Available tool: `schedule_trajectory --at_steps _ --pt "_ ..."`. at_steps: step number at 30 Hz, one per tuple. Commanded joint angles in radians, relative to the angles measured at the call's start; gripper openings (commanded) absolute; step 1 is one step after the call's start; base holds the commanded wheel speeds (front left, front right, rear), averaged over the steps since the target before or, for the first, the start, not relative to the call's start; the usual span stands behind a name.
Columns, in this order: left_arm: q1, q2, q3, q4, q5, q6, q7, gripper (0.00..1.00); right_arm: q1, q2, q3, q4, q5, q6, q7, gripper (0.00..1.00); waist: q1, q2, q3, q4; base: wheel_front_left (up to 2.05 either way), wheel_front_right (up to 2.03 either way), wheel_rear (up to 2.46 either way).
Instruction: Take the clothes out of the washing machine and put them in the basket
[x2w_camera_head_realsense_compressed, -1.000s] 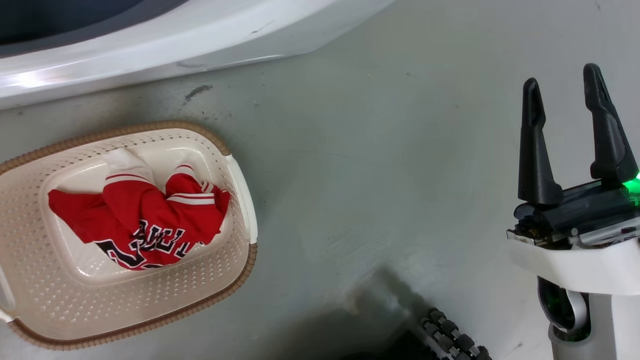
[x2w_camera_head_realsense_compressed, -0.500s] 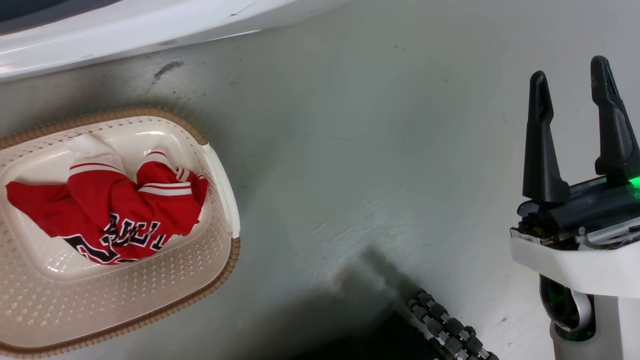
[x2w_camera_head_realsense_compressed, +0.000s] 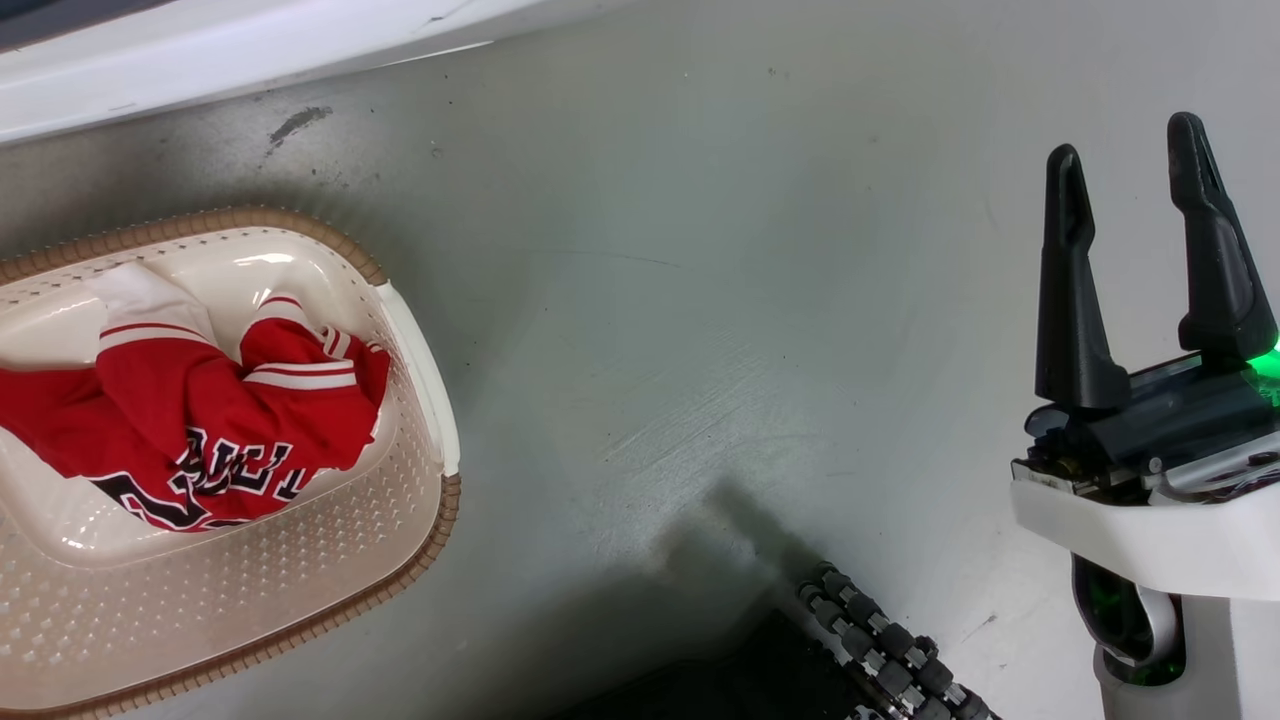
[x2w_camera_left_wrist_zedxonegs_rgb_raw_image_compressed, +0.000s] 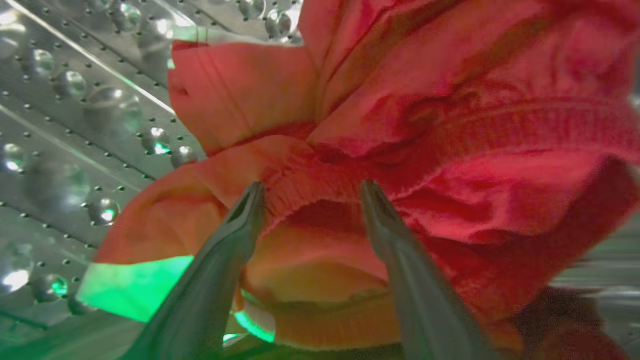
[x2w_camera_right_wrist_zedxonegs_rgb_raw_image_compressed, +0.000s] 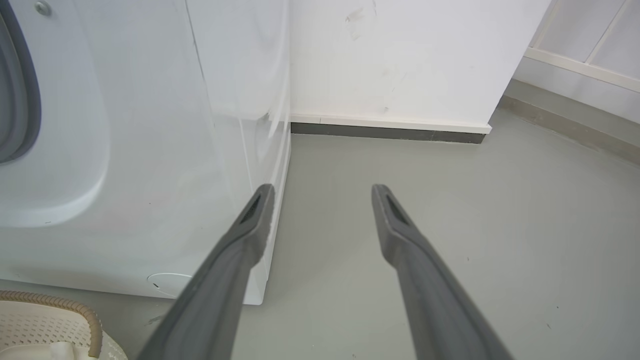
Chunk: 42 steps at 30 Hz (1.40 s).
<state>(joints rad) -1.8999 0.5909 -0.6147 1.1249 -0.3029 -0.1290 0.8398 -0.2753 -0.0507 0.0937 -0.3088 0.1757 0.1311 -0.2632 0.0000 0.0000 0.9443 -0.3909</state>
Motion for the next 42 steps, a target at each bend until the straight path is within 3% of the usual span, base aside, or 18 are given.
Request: schedule_trajectory --at_steps 1,7,8,9,10,23,28,42 --pt "0.017 0.008 -0.008 -0.009 -0.006 0.000 0.007 1.00 -0.004 0.001 0.002 -0.003 0.004 -0.001 -0.002 1.00 0.0000 0.0000 0.000 -0.001 0.00 0.00 0.00" --pt "0.041 0.018 -0.014 -0.028 -0.026 0.001 0.020 1.00 -0.003 0.001 0.004 -0.004 0.005 -0.001 -0.002 1.00 0.0000 0.0000 0.003 -0.002 0.00 0.00 0.00" --pt "0.045 0.019 -0.016 -0.031 -0.026 0.001 0.020 0.90 -0.003 0.001 0.004 -0.004 0.005 -0.001 -0.002 1.00 0.0000 0.0000 0.003 -0.002 0.00 0.00 0.00" --pt "0.046 0.022 -0.017 -0.036 -0.024 0.002 0.019 0.37 -0.003 0.001 0.003 -0.005 0.006 -0.001 -0.002 1.00 0.0000 0.0000 0.004 -0.003 0.00 0.00 0.00" --pt "0.051 0.025 -0.019 -0.040 -0.024 0.004 0.016 0.00 -0.004 0.001 0.003 -0.006 0.006 -0.001 -0.002 1.00 0.0000 0.0000 0.004 -0.004 0.00 0.00 0.00" --pt "0.093 0.049 -0.026 -0.125 -0.032 0.029 -0.081 0.00 -0.007 0.001 -0.002 0.003 0.000 -0.001 -0.002 1.00 0.0000 0.0000 -0.013 0.000 0.00 0.00 0.00" --pt "0.196 0.011 -0.009 -0.149 -0.071 0.040 -0.243 0.00 -0.002 0.001 -0.021 0.012 -0.019 -0.001 -0.002 1.00 0.0000 0.0000 -0.095 0.040 0.00 0.00 0.00" --pt "0.464 -0.083 -0.028 -0.124 -0.144 0.010 -0.624 0.00 0.050 0.000 -0.057 0.036 -0.106 -0.001 -0.002 1.00 0.0000 0.0000 -0.297 0.154 0.00 0.00 0.00"
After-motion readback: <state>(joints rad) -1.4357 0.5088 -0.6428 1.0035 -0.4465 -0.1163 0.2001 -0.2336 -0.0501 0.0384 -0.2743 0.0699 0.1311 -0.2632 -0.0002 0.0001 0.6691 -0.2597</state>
